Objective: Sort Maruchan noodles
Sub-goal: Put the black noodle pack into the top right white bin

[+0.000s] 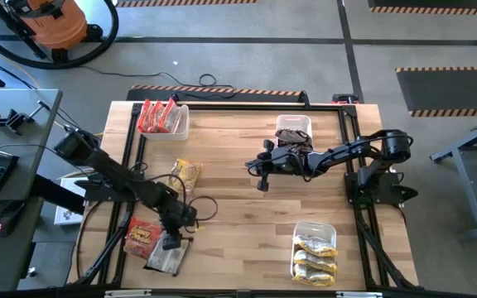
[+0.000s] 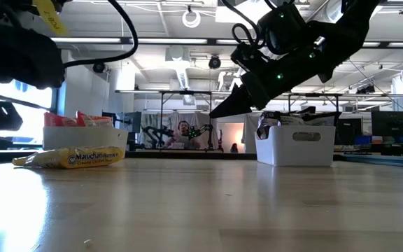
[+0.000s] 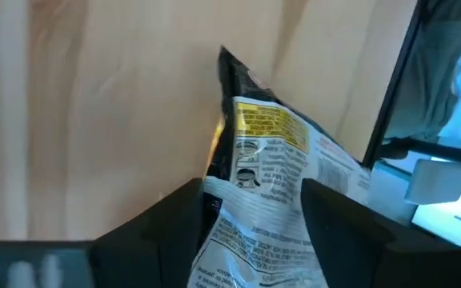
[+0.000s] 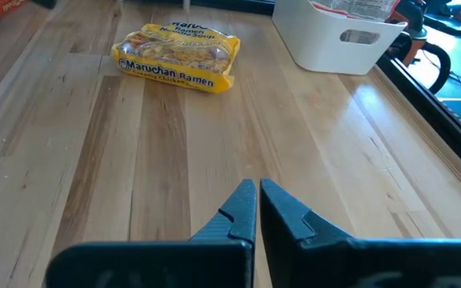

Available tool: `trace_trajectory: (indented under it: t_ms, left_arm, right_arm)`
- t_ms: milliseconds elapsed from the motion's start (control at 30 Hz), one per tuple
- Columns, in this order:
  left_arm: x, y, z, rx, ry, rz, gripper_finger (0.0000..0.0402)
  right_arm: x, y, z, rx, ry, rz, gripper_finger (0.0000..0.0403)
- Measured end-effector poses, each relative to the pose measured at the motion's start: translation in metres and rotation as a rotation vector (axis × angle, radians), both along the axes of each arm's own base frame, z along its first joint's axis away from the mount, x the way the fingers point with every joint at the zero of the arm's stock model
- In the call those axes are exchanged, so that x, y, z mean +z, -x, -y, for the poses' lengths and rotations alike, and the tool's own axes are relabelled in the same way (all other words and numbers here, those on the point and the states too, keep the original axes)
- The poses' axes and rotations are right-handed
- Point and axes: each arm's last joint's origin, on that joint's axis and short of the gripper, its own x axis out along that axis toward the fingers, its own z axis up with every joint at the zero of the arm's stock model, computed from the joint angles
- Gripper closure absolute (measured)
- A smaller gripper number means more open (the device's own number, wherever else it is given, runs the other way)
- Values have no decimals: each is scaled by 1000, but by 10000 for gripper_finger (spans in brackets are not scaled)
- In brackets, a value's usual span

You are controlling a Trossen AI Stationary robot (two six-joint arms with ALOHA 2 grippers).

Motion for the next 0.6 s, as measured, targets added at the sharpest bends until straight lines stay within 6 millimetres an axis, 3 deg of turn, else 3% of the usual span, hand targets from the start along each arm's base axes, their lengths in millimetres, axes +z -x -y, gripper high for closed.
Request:
trace_trajectory:
  t_ms: [167, 367, 600]
  left_arm:
    - [-11, -7, 5, -63, 39, 25, 262]
    - [-13, -12, 14, -161, 124, 97, 382]
    - [8, -14, 4, -162, 102, 234, 399]
  right_arm:
    - [0, 0, 0, 0, 0, 1, 403]
    - [0, 0, 0, 0, 0, 0, 403]
    - [0, 0, 0, 0, 0, 0, 403]
